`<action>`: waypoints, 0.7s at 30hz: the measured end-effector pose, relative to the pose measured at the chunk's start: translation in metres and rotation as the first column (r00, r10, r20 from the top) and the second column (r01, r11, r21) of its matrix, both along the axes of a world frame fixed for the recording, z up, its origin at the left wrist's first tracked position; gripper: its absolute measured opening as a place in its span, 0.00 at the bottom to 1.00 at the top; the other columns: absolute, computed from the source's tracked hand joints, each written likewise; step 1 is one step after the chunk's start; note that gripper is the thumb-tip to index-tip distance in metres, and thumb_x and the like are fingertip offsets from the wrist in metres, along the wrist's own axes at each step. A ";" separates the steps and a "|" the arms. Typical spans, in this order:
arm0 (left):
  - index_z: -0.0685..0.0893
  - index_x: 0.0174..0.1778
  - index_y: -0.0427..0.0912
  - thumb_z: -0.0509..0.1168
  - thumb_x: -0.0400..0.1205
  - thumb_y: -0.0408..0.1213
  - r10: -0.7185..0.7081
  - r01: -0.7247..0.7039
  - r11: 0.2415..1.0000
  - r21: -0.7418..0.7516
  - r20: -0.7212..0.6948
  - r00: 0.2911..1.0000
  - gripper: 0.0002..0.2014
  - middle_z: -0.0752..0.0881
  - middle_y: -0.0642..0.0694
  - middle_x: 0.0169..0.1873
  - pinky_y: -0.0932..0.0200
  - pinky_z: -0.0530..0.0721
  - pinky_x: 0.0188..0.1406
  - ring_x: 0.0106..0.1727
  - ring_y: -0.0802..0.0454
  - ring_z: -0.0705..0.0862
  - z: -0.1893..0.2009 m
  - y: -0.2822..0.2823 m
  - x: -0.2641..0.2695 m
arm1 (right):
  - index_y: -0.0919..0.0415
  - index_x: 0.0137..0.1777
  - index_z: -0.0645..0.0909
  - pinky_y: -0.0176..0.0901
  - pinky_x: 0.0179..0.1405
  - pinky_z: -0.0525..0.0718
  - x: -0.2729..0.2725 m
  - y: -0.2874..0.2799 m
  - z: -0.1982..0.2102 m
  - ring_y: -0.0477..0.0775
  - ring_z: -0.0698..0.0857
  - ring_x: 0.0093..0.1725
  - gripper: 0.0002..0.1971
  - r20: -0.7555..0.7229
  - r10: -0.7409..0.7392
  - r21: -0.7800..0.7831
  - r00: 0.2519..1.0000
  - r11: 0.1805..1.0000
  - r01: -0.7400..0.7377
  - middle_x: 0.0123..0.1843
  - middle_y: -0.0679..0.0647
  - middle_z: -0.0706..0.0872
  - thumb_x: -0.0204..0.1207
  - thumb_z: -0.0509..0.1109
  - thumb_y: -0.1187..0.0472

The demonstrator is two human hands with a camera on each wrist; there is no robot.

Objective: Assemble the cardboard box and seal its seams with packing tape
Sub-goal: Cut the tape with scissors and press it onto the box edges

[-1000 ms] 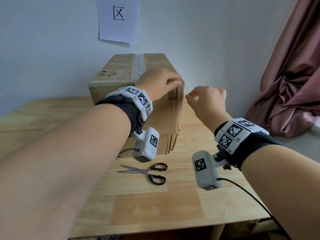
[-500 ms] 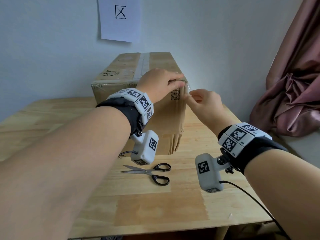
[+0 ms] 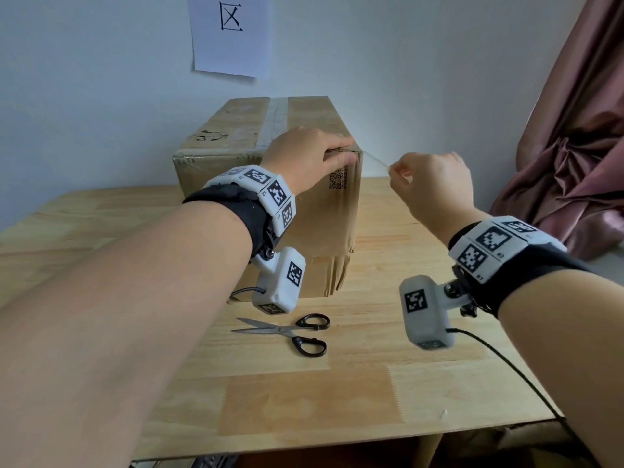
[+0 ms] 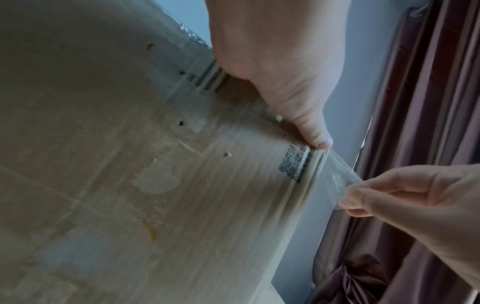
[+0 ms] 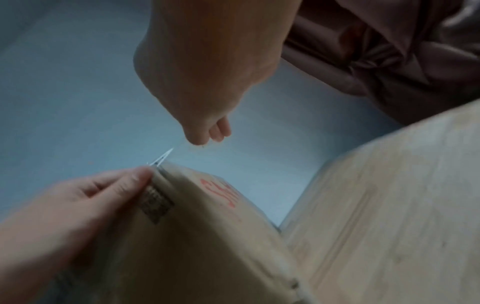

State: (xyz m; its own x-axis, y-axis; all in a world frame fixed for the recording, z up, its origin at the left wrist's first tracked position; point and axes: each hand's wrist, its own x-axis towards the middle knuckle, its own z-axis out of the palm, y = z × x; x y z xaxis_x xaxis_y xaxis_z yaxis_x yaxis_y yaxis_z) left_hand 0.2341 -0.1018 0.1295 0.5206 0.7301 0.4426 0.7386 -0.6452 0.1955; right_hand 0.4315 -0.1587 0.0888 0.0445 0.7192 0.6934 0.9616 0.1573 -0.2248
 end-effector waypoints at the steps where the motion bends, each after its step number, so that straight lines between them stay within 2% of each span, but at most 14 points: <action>1: 0.80 0.68 0.52 0.60 0.82 0.56 0.021 -0.021 1.000 0.013 -0.005 1.000 0.21 0.85 0.52 0.63 0.49 0.80 0.62 0.64 0.51 0.81 0.001 -0.002 0.003 | 0.64 0.48 0.87 0.47 0.56 0.73 0.000 -0.001 0.000 0.65 0.85 0.41 0.12 0.033 -0.002 -0.019 0.999 1.000 0.003 0.41 0.60 0.90 0.81 0.64 0.59; 4: 0.81 0.58 0.47 0.60 0.81 0.54 0.118 -0.116 0.990 0.074 -0.021 0.993 0.18 0.86 0.49 0.49 0.52 0.82 0.45 0.49 0.47 0.83 0.002 -0.006 0.012 | 0.63 0.50 0.87 0.49 0.55 0.77 -0.010 -0.002 -0.011 0.64 0.86 0.44 0.12 -0.014 0.015 -0.068 1.000 0.998 -0.016 0.44 0.59 0.91 0.81 0.64 0.58; 7: 0.78 0.52 0.42 0.60 0.81 0.52 0.140 -0.132 0.982 0.138 -0.053 0.989 0.16 0.82 0.47 0.49 0.56 0.72 0.35 0.44 0.47 0.79 0.000 -0.008 0.018 | 0.64 0.50 0.87 0.51 0.50 0.83 -0.023 -0.001 -0.021 0.59 0.87 0.47 0.11 -0.206 0.065 -0.096 0.976 0.992 -0.086 0.46 0.57 0.91 0.80 0.66 0.58; 9: 0.77 0.52 0.41 0.60 0.81 0.52 0.129 -0.120 0.983 0.139 -0.057 0.990 0.17 0.80 0.47 0.51 0.57 0.70 0.36 0.45 0.47 0.79 0.000 -0.007 0.017 | 0.65 0.49 0.88 0.42 0.47 0.81 -0.034 -0.002 -0.025 0.54 0.86 0.47 0.10 -0.357 0.119 -0.065 0.926 0.986 -0.151 0.46 0.56 0.90 0.79 0.68 0.60; 11: 0.78 0.53 0.42 0.60 0.81 0.53 0.114 -0.108 0.989 0.105 -0.050 0.992 0.17 0.81 0.48 0.52 0.56 0.72 0.38 0.47 0.47 0.79 0.001 -0.005 0.013 | 0.65 0.48 0.88 0.29 0.37 0.73 -0.044 -0.003 -0.027 0.47 0.83 0.43 0.09 -0.459 0.134 -0.044 0.878 0.984 -0.173 0.44 0.53 0.89 0.78 0.69 0.60; 12: 0.78 0.53 0.42 0.61 0.81 0.54 0.104 -0.100 0.991 0.085 -0.043 0.994 0.18 0.81 0.48 0.52 0.55 0.73 0.39 0.47 0.47 0.80 0.001 -0.004 0.010 | 0.64 0.48 0.89 0.26 0.34 0.70 -0.048 -0.004 -0.028 0.45 0.81 0.42 0.09 -0.488 0.129 -0.047 0.863 0.984 -0.173 0.43 0.51 0.88 0.78 0.69 0.60; 14: 0.78 0.53 0.43 0.61 0.80 0.55 0.085 -0.084 0.995 0.059 -0.025 0.996 0.18 0.82 0.48 0.51 0.54 0.76 0.41 0.48 0.47 0.80 0.001 -0.003 0.007 | 0.62 0.48 0.89 0.25 0.35 0.71 -0.049 -0.006 -0.028 0.43 0.81 0.42 0.09 -0.523 0.129 -0.064 0.843 0.980 -0.189 0.42 0.49 0.88 0.78 0.70 0.59; 17: 0.78 0.53 0.44 0.62 0.80 0.54 0.080 -0.079 0.995 0.058 -0.015 0.997 0.17 0.82 0.49 0.51 0.52 0.78 0.43 0.48 0.47 0.80 0.002 -0.005 0.007 | 0.58 0.47 0.88 0.37 0.50 0.83 -0.036 -0.013 -0.020 0.41 0.85 0.44 0.07 -0.607 0.223 -0.082 0.762 0.937 -0.340 0.42 0.44 0.88 0.75 0.69 0.63; 18: 0.78 0.53 0.44 0.62 0.80 0.54 0.080 -0.079 0.995 0.069 -0.013 0.997 0.17 0.82 0.49 0.50 0.53 0.77 0.40 0.47 0.48 0.80 0.002 -0.006 0.008 | 0.57 0.48 0.87 0.38 0.48 0.84 -0.031 -0.014 -0.016 0.39 0.85 0.42 0.08 -0.629 0.246 -0.081 0.738 0.923 -0.377 0.42 0.45 0.89 0.74 0.67 0.66; 19: 0.78 0.52 0.43 0.62 0.79 0.53 0.084 -0.082 0.993 0.087 -0.014 0.996 0.16 0.82 0.49 0.50 0.55 0.75 0.36 0.46 0.48 0.80 0.002 -0.007 0.009 | 0.56 0.50 0.84 0.34 0.42 0.84 -0.027 -0.014 -0.012 0.35 0.83 0.37 0.10 -0.641 0.258 -0.070 0.723 0.918 -0.390 0.44 0.46 0.89 0.75 0.64 0.68; 21: 0.76 0.52 0.43 0.62 0.79 0.53 0.110 -0.103 0.985 0.137 -0.043 0.993 0.17 0.80 0.48 0.51 0.57 0.69 0.34 0.47 0.49 0.78 0.001 -0.008 0.014 | 0.52 0.55 0.75 0.25 0.30 0.77 -0.022 -0.006 -0.003 0.32 0.80 0.30 0.13 -0.629 0.259 -0.067 0.733 0.921 -0.383 0.46 0.47 0.90 0.78 0.60 0.71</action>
State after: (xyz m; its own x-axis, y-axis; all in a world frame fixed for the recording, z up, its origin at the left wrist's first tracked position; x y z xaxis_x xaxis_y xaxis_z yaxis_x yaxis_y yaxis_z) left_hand 0.2477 -0.1099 0.1305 0.4669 0.7183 0.5158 0.8112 -0.5801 0.0734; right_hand 0.4098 -0.1650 0.0858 0.1471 0.8754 0.4605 0.5181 0.3284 -0.7898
